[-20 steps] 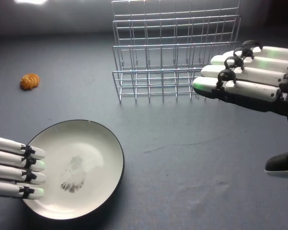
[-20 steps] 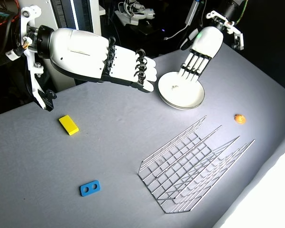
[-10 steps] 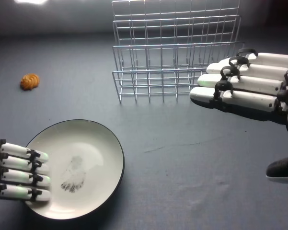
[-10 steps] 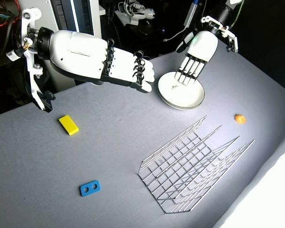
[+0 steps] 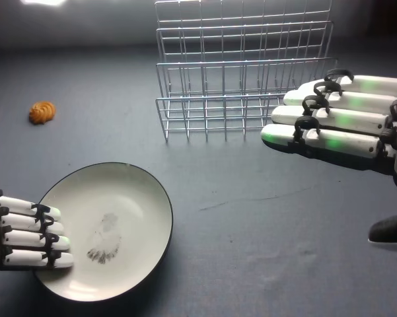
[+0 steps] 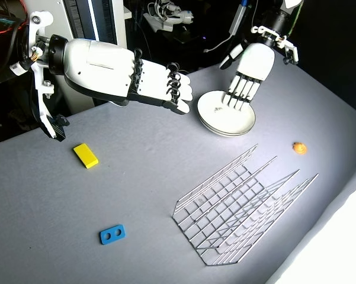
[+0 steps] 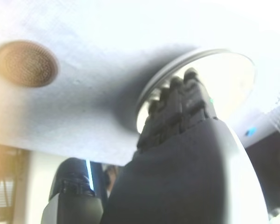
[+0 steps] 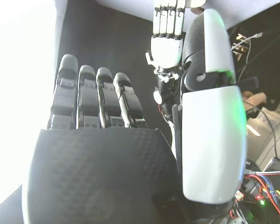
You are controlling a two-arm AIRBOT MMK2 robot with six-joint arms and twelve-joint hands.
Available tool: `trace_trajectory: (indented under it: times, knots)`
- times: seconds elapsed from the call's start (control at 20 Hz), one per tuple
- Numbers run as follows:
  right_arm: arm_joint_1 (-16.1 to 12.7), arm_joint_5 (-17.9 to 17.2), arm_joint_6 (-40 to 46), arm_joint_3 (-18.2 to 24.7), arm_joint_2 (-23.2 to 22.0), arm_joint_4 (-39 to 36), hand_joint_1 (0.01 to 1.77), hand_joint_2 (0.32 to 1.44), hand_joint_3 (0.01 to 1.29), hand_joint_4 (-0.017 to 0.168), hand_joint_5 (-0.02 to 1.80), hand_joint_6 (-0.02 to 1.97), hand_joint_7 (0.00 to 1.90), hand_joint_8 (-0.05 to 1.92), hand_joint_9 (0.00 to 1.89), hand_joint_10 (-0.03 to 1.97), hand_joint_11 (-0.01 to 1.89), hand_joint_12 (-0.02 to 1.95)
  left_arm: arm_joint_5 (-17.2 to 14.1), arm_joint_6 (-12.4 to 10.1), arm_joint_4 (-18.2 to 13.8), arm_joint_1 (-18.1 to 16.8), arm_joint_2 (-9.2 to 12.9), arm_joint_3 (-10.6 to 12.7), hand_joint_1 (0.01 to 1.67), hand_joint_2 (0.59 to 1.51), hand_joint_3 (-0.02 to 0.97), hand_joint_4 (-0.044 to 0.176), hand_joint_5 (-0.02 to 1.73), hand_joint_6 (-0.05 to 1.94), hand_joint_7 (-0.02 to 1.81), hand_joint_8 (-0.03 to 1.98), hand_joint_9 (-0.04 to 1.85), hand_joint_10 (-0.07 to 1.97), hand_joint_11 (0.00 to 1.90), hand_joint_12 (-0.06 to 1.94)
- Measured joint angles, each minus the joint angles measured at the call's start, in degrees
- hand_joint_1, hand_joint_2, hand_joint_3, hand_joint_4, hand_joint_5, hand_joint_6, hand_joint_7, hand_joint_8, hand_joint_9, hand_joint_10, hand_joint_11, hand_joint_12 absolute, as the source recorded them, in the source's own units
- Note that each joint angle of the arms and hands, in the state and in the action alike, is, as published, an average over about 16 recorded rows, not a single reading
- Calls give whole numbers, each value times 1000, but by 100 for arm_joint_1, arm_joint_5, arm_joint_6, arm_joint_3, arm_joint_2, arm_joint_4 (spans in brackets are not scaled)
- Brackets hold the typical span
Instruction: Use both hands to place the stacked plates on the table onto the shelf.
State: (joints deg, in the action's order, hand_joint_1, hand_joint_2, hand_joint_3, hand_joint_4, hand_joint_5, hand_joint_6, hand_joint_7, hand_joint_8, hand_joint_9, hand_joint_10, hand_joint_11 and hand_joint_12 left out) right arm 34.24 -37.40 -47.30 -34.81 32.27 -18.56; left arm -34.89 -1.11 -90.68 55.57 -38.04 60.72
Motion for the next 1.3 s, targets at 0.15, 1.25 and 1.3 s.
trace_trajectory:
  times: [0.15, 1.25, 1.3]
  knots:
    - [12, 1, -25, 0, 6, 2, 1092, 970, 16, 1, 22, 18, 21, 14, 22, 5, 13, 297, 78, -243, -41, 44, 10, -72, 14, 1095, 19, -5, -15, -28, 0, -6, 17, 8, 16, -12]
    - [-342, 433, -1450, -236, 918, 38, 1064, 973, 16, 1, 20, 18, 21, 14, 22, 6, 13, 270, 531, -798, 713, 26, -111, -990, 19, 1090, 19, -10, -21, -30, -2, -19, 11, 14, 16, -9]
    - [-387, 514, -1590, -300, 1056, 41, 1063, 973, 16, 1, 20, 18, 21, 14, 22, 6, 13, 265, 558, -799, 772, 24, -123, -1027, 19, 1091, 19, -10, -21, -30, -2, -19, 9, 11, 16, -10]
